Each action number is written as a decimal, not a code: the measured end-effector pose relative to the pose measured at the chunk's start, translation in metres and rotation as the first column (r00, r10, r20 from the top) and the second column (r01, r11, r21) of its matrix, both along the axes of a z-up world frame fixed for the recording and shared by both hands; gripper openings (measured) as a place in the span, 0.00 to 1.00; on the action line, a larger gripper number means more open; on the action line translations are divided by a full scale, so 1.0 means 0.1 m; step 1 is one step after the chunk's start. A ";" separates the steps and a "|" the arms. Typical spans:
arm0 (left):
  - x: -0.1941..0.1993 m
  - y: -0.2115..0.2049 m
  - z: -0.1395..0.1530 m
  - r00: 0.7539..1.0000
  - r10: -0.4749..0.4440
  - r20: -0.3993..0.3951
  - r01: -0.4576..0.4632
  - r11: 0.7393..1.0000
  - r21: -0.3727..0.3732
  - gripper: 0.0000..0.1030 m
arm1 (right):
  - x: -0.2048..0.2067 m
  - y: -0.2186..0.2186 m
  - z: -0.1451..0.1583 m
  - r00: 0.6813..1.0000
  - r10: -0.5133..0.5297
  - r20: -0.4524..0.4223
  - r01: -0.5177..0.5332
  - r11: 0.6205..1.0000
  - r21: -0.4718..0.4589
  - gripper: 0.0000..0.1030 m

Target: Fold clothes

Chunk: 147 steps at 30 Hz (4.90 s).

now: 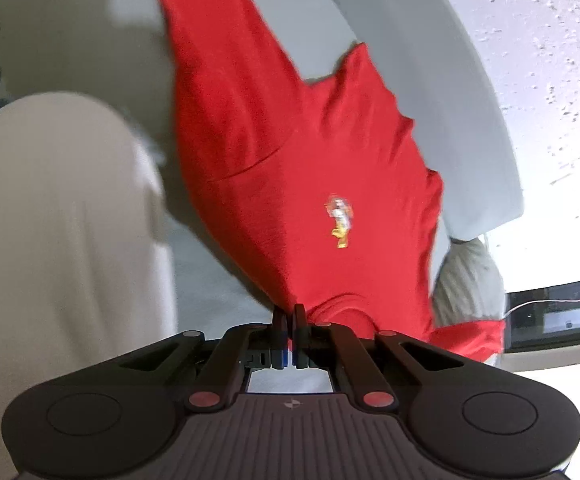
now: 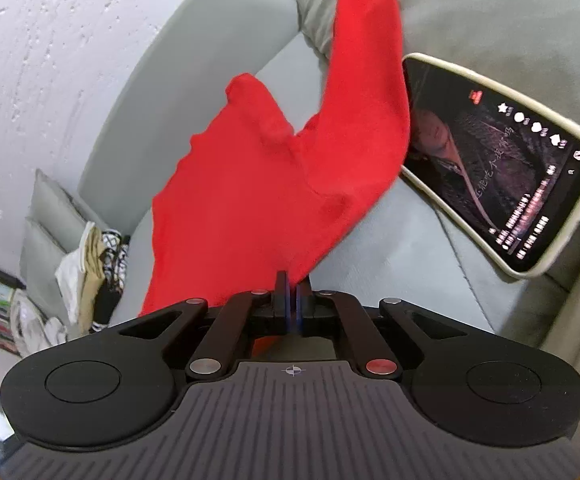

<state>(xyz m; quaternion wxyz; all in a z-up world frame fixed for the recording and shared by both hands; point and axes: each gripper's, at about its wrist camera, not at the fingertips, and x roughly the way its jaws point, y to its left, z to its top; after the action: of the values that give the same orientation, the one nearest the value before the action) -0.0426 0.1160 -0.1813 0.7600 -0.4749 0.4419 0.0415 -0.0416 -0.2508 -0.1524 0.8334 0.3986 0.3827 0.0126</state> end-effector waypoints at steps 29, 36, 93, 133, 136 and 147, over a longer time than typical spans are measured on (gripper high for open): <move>0.35 -0.51 0.10 0.888 -0.443 -0.120 0.455 0.811 0.369 0.06 | 0.10 0.51 0.28 0.900 0.397 -0.182 -0.436 0.820 -0.371 0.23; 0.45 -0.22 1.12 0.877 -0.465 0.121 0.359 0.801 0.480 0.31 | 0.07 0.13 1.27 0.923 0.377 0.074 -0.333 0.881 -0.335 0.60; 4.87 0.22 -0.16 0.919 -0.389 0.057 0.202 0.591 0.781 0.01 | 4.58 -0.05 0.08 0.985 0.152 0.087 -0.109 0.921 -0.375 0.49; 5.02 -0.06 -0.16 0.863 -0.499 0.080 0.201 0.484 0.852 0.01 | 4.50 0.40 -0.05 0.963 0.188 0.193 -0.077 0.879 -0.471 0.03; 5.01 -0.19 -0.12 0.839 -0.537 0.090 0.185 0.436 0.880 0.01 | 4.45 0.60 0.00 0.962 0.182 0.204 0.007 0.730 -0.683 0.03; 5.18 -0.33 -0.37 0.840 -0.541 -0.037 0.235 0.301 0.924 0.12 | 4.46 0.52 -0.19 0.998 0.043 0.038 -0.005 0.713 -0.702 0.14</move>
<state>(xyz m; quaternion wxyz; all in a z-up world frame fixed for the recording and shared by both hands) 0.4756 0.0833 -0.2188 0.9319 0.1342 0.3364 0.0179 0.4048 -0.1985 -0.1713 0.9316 0.0477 0.3425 -0.1123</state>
